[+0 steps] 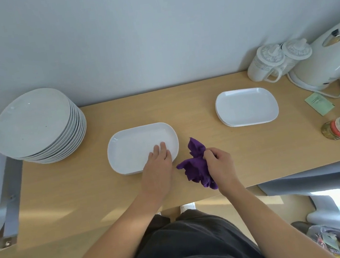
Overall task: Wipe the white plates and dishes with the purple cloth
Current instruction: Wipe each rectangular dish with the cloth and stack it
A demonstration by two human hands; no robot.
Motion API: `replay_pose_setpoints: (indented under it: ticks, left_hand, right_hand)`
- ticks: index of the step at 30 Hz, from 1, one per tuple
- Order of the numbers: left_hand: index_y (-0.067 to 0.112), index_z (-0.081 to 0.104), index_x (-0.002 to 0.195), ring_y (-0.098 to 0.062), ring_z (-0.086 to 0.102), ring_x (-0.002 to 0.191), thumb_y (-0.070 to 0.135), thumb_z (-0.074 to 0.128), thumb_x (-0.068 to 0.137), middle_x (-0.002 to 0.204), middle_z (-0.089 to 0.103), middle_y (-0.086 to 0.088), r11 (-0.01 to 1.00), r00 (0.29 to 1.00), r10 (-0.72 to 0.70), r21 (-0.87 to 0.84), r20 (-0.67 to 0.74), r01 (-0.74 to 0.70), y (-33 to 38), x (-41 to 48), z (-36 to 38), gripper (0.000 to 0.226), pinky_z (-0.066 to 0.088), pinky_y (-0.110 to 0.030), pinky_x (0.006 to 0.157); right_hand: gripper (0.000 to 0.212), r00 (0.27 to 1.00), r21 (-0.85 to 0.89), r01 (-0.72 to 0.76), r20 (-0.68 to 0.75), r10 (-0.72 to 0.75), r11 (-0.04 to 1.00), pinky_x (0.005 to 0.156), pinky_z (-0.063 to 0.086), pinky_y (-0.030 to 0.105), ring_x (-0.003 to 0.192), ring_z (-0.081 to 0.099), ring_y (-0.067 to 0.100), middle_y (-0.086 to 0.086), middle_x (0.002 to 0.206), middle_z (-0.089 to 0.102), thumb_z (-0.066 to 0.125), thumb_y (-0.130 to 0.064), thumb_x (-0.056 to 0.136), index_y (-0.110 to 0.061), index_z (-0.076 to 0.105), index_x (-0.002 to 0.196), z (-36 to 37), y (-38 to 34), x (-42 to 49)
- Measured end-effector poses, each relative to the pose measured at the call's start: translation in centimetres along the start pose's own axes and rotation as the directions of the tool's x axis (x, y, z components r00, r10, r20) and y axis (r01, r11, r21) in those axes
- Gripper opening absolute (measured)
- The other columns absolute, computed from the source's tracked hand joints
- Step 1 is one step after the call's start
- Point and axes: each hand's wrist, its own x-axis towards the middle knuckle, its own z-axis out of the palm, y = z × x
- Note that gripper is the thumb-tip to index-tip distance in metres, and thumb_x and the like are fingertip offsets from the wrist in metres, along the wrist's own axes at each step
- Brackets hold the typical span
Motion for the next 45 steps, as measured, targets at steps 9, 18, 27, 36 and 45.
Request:
replay_pose_setpoints:
  ticks: [9, 18, 27, 36, 45]
  left_hand:
    - [0.007, 0.014, 0.156, -0.027, 0.013, 0.152, 0.004, 0.039, 0.104, 0.166, 0.002, -0.008, 0.998, 0.998, -0.064, 0.028, -0.006, 0.064, 1.4, -0.4, 0.3, 0.058, 0.028, -0.033, 0.117]
    - [0.018, 0.038, 0.147, -0.02, 0.047, 0.134, 0.015, 0.042, 0.105, 0.163, 0.023, 0.002, 0.993, 0.993, -0.112, -0.029, -0.044, 0.111, 0.8, -0.7, 0.9, 0.043, 0.05, -0.036, 0.097]
    - [0.008, 0.075, 0.09, -0.027, 0.067, 0.069, 0.014, 0.062, 0.09, 0.075, 0.072, -0.004, 0.909, 0.797, -0.236, -0.416, -0.556, -0.021, 0.9, -1.9, -5.3, 0.014, 0.055, -0.039, 0.062]
    - [0.019, 0.077, 0.086, -0.025, 0.069, 0.084, 0.02, 0.071, 0.089, 0.082, 0.075, -0.001, 0.463, 0.732, -0.586, -0.885, -0.348, -0.05, -0.4, -2.8, -12.1, 0.007, 0.052, -0.042, 0.08]
    - [0.035, 0.076, 0.097, -0.023, 0.073, 0.096, 0.004, 0.052, 0.099, 0.094, 0.077, 0.003, 0.198, 0.852, -0.448, -0.959, -0.271, -0.2, -2.9, -1.8, -14.6, 0.039, 0.056, -0.047, 0.092]
  right_hand:
    - [0.035, 0.992, -0.009, 0.064, 0.107, -0.062, 0.998, 0.046, 0.034, 0.017, 0.05, 0.041, 0.01, -0.005, 0.053, 0.049, 0.046, -0.007, 0.093, -0.014, 0.055, 0.06, -0.9, -0.5, 0.4]
    - [0.03, 0.985, 0.025, 0.082, 0.149, -0.085, 0.996, 0.051, 0.042, 0.021, 0.052, 0.05, 0.004, -0.005, 0.059, 0.059, 0.047, -0.01, 0.096, -0.013, 0.067, 0.073, -2.1, -0.8, 0.5]
    - [0.025, 0.981, 0.121, 0.094, 0.156, -0.112, 0.988, 0.057, 0.041, 0.031, 0.06, 0.048, 0.015, 0.003, 0.066, 0.056, 0.046, -0.009, 0.094, -0.008, 0.062, 0.075, -1.7, -1.5, 0.4]
    - [0.022, 0.94, 0.32, 0.226, 0.175, -0.292, 0.92, 0.075, 0.057, 0.049, 0.094, 0.069, 0.035, -0.002, 0.101, 0.076, 0.05, -0.017, 0.096, -0.02, 0.072, 0.096, 0.1, -9.3, -0.8]
    - [0.03, 0.814, 0.203, 0.49, 0.242, -0.529, 0.848, 0.069, 0.043, 0.033, 0.075, 0.059, 0.014, 0.001, 0.086, 0.067, 0.042, -0.041, 0.103, -0.02, 0.063, 0.104, 7.2, -15.6, 0.0]
